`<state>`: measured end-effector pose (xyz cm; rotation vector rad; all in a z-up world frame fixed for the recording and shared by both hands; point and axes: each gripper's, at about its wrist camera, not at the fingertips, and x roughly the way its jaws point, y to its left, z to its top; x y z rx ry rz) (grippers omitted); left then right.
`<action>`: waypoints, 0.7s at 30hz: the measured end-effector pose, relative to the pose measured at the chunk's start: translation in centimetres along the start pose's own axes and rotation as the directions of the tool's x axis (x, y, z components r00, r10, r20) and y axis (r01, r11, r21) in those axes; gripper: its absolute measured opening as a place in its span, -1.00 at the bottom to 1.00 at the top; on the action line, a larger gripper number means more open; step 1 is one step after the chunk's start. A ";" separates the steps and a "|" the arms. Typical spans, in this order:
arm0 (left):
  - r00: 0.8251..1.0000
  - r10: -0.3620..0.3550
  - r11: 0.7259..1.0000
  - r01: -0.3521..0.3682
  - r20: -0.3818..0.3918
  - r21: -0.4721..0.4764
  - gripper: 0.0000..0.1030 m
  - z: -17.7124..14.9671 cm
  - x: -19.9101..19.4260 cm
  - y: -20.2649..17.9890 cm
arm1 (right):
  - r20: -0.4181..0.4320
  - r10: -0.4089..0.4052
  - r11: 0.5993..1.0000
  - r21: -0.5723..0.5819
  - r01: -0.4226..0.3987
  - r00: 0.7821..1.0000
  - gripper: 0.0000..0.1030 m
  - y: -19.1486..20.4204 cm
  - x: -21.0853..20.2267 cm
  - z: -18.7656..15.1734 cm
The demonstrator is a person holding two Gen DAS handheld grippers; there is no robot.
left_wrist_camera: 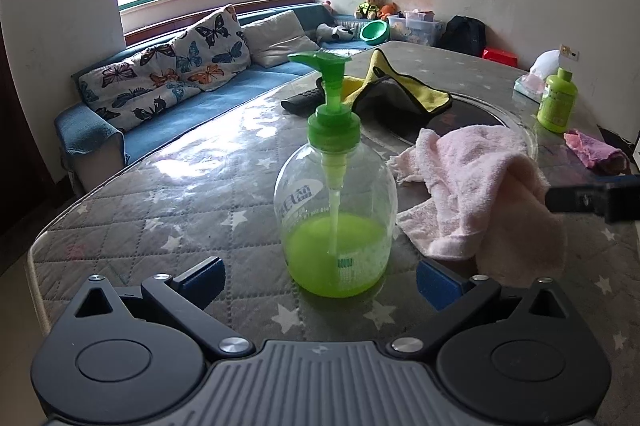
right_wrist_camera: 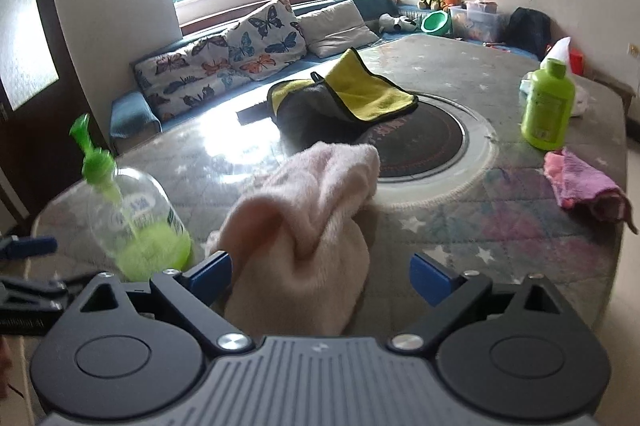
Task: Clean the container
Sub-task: 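Grasp the pink towel with the right tool and lift it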
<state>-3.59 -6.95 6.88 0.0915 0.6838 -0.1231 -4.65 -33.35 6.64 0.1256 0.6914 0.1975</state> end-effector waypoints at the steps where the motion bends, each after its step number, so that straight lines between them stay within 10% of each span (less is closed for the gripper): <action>1: 1.000 0.000 1.000 0.000 -0.001 -0.002 1.00 0.1 0.2 0.0 | 0.003 0.004 1.000 0.000 -0.004 1.000 0.83 0.1 0.3 0.4; 15: 1.000 -0.001 1.000 0.001 -0.007 0.011 1.00 0.8 1.4 0.0 | -0.037 0.024 0.999 0.038 -0.022 0.999 0.71 1.3 7.2 3.0; 21: 1.000 -0.001 1.000 0.001 -0.006 0.001 1.00 1.1 1.5 0.5 | -0.090 -0.001 1.000 -0.001 0.001 0.996 0.26 2.1 9.5 2.2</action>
